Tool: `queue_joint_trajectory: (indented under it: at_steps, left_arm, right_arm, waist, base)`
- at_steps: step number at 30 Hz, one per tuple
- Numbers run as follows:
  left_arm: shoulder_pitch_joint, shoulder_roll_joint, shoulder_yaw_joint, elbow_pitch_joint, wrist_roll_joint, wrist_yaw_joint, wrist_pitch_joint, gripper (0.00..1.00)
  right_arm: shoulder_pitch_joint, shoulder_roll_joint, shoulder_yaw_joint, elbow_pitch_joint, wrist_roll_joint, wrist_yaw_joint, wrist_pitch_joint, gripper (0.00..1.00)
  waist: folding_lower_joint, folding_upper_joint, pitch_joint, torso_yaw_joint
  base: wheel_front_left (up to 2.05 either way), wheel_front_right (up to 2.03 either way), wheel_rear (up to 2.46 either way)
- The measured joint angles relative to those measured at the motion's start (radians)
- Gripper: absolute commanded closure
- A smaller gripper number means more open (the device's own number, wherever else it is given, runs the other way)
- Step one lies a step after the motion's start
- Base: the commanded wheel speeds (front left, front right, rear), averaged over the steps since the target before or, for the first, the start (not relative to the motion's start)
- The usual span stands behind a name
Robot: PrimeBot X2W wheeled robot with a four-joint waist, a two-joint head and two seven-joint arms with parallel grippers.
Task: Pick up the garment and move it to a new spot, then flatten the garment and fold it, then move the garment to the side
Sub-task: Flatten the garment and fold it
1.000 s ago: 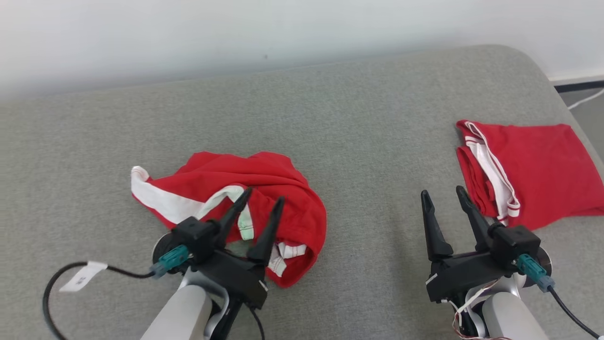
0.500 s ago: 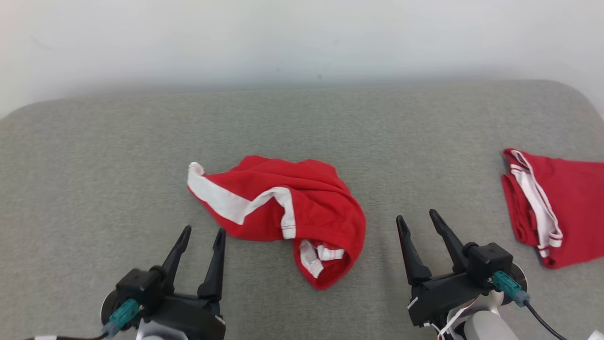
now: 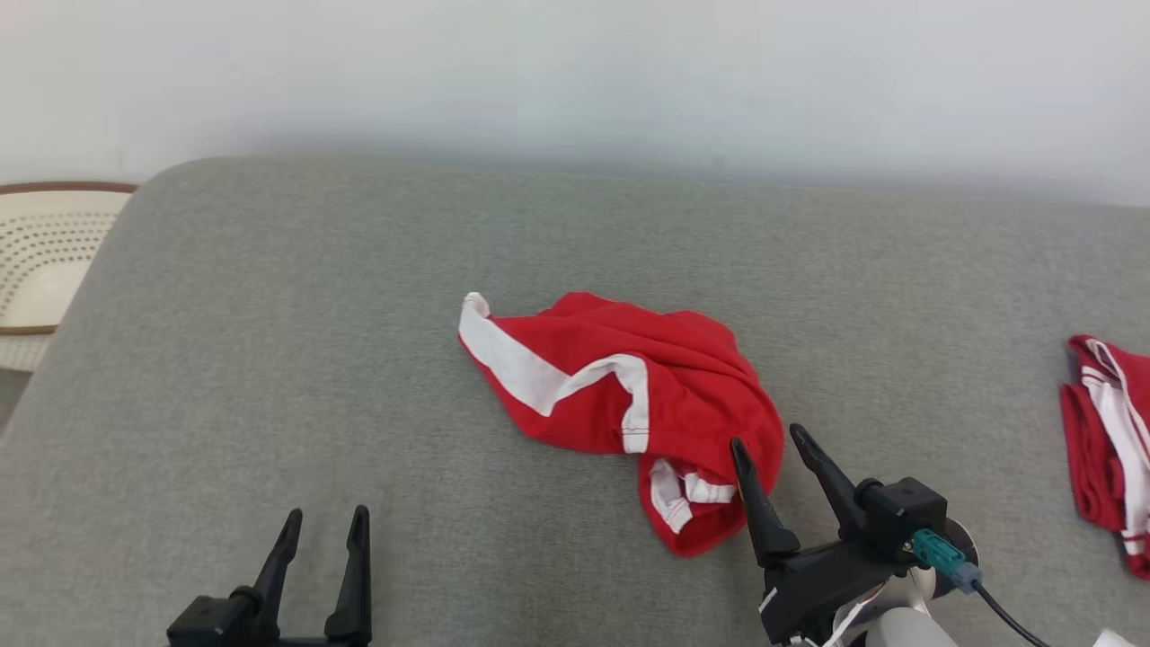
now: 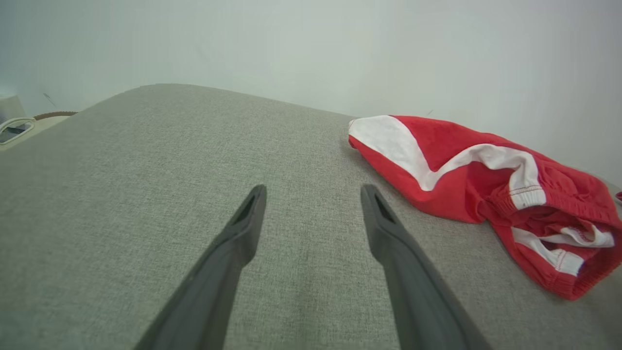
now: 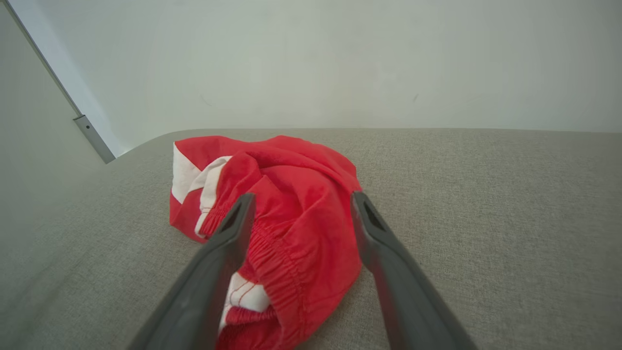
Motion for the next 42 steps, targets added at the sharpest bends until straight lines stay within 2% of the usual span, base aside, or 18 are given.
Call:
queue_joint_trajectory:
  at_steps: [5,6,7,8,11,13,20,29,30,31,32,33,38,42]
  left_arm:
    - [0.009,0.000,0.009,-0.002,-0.005,0.002,0.000,0.00]
    - [0.010,0.000,0.008,-0.002,-0.007,0.002,0.000,0.00]
    - [0.010,0.000,0.008,-0.002,-0.009,0.003,0.000,0.00]
    - [0.010,0.000,0.008,-0.002,-0.011,0.007,0.000,0.00]
    - [0.010,0.000,0.006,-0.005,-0.022,0.007,0.000,0.00]
    - [0.010,0.000,0.005,-0.005,-0.026,0.007,0.000,0.00]
    - [0.009,0.000,0.006,-0.006,-0.028,0.007,0.000,0.00]
    - [-0.002,0.000,-0.019,-0.007,-0.040,0.007,0.000,0.00]
    - [-0.005,0.000,-0.022,-0.005,-0.041,0.007,0.000,0.00]
    - [-0.009,0.000,-0.025,-0.002,-0.042,0.007,0.000,0.00]
    - [-0.013,0.000,-0.030,0.001,-0.043,0.007,0.000,0.00]
    - [-0.017,0.000,-0.034,0.002,-0.043,0.007,0.000,0.00]
    - [-0.015,0.000,-0.037,0.007,-0.043,0.007,0.000,0.00]
    - [-0.005,0.000,-0.031,0.013,-0.042,0.007,0.000,0.00]
  right_arm:
    - [-0.001,0.000,-0.003,0.045,0.008,0.000,0.000,0.00]
    - [-0.004,0.000,-0.007,0.059,0.009,0.000,0.000,0.13]
    - [-0.005,0.001,-0.014,0.071,0.009,0.000,0.000,0.42]
    - [-0.006,0.002,-0.022,0.086,0.009,0.000,0.000,0.65]
    - [-0.022,0.005,-0.039,0.120,0.008,0.000,0.000,0.89]
    - [-0.034,0.006,-0.046,0.132,0.006,0.000,0.000,1.00]
    - [-0.056,-0.008,-0.099,0.161,0.006,0.000,0.000,1.00]
    - [-0.132,-0.100,-0.206,0.208,-0.010,0.000,0.000,1.00]
    - [-0.139,-0.111,-0.224,0.226,-0.014,0.000,0.000,0.89]
    - [-0.146,-0.120,-0.242,0.243,-0.021,0.000,0.000,0.89]
    - [-0.150,-0.128,-0.263,0.255,-0.027,0.000,0.000,0.52]
    - [-0.152,-0.135,-0.281,0.264,-0.032,0.000,0.000,0.00]
    - [-0.151,-0.139,-0.351,0.250,-0.051,0.000,0.000,0.00]
    - [-0.103,-0.102,-0.325,0.151,-0.045,0.000,0.000,0.00]
  waist:
    - [0.0000,0.0001,0.003,0.035]
    - [0.0000,0.0001,0.004,0.041]
    - [0.0000,0.0000,0.007,0.045]
    - [0.0000,0.0001,0.010,0.049]
    - [0.0000,0.0001,0.022,0.057]
    - [0.0001,0.0001,0.028,0.062]
    - [0.0001,0.0001,0.041,0.065]
    - [0.0002,0.0002,0.064,0.064]
    - [0.0001,0.0001,0.068,0.065]
    - [0.0002,0.0002,0.070,0.067]
    - [0.0002,0.0002,0.072,0.069]
    - [0.0002,0.0002,0.073,0.071]
    - [0.0001,0.0001,0.066,0.069]
    - [0.0001,0.0001,0.047,0.050]
  base:
    - [0.00,0.00,0.00]
    - [0.00,0.00,0.00]
    - [0.00,0.00,0.00]
    - [0.00,0.00,0.00]
    - [0.00,0.00,0.00]
    - [0.00,0.00,0.00]
    - [0.00,0.00,0.00]
    - [0.00,0.00,0.00]
    - [0.00,0.00,0.00]
    - [0.00,0.00,0.00]
    - [0.00,0.00,0.00]
    - [0.00,0.00,0.00]
    - [0.00,0.00,0.00]
    - [0.00,0.00,0.00]
